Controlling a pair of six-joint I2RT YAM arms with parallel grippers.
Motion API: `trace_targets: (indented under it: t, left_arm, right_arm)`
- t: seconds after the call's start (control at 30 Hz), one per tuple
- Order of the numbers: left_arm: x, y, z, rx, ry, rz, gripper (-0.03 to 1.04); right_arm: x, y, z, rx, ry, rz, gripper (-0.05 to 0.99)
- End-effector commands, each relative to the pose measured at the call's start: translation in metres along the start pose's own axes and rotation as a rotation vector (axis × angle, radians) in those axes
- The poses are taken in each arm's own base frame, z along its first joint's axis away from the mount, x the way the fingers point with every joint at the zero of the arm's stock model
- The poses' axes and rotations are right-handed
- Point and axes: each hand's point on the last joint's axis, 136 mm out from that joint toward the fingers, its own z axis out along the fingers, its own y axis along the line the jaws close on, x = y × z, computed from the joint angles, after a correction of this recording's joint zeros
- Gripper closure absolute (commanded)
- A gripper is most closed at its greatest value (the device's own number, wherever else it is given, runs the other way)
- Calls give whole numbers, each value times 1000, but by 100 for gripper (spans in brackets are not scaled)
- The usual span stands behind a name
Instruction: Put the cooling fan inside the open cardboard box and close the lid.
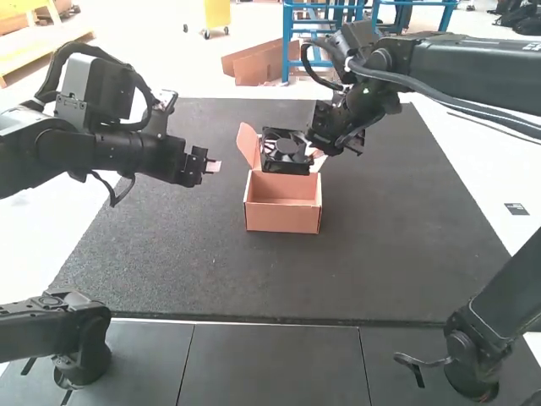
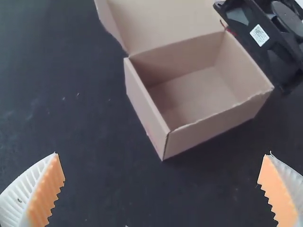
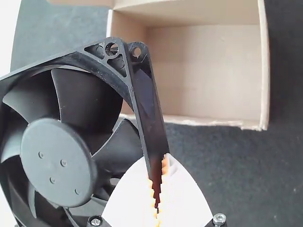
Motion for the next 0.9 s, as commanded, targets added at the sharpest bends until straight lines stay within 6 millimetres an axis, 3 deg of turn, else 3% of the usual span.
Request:
trace_targets:
  t: [0.0,0.37,0.57,0.87]
  left_arm:
    - [-27,-7,-16,27,-82,11,4]
    - [-31,-8,-17,27,-89,11,4]
    - [-28,-8,-17,27,-77,10,4]
    - [-28,-8,-18,27,-72,9,4]
  right_arm:
    - [-11,12,2,-3,-39,4,95]
    - [-30,-4,56,89,-58,6,95]
    - [-41,-17,76,115,-65,20,95]
    - [-32,-33,98,164,-35,25,95]
